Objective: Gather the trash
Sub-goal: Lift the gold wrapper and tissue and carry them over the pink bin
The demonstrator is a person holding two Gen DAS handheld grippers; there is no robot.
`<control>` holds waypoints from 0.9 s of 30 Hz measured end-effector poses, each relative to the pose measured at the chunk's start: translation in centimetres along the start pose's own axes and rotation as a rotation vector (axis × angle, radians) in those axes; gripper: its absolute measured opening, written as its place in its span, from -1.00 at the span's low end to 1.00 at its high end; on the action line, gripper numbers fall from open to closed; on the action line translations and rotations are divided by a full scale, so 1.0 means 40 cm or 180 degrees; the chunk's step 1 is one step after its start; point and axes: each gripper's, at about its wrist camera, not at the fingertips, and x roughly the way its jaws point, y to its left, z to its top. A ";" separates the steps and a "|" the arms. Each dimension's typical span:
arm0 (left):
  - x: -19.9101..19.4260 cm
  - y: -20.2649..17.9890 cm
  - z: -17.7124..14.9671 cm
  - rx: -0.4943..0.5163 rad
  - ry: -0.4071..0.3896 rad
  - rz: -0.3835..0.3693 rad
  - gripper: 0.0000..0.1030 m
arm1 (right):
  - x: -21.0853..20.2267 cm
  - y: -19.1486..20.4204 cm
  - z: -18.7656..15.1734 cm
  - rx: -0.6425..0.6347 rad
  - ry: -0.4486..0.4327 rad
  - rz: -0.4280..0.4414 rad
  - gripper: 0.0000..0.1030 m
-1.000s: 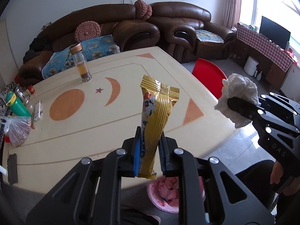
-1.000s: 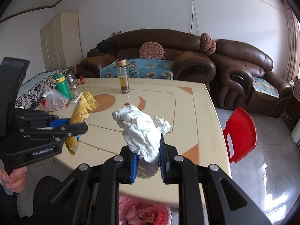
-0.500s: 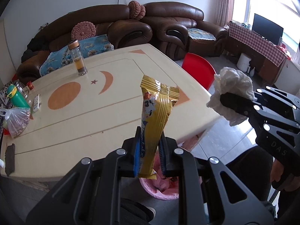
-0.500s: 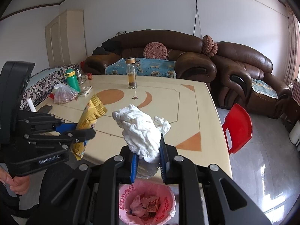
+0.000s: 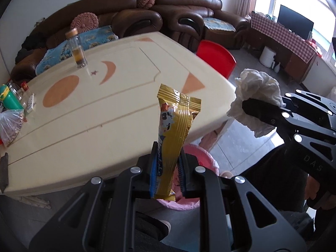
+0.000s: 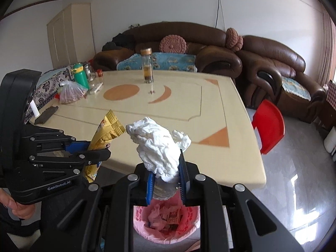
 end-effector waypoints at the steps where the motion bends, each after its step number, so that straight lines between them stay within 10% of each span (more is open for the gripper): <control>1: 0.011 -0.001 -0.006 0.0009 0.0028 -0.0006 -0.65 | 0.006 -0.002 -0.006 0.0012 0.0023 0.0001 -0.63; 27: 0.309 -0.050 -0.146 0.0212 0.0850 -0.0339 -0.66 | 0.256 -0.055 -0.236 0.0349 0.0914 0.0113 -0.63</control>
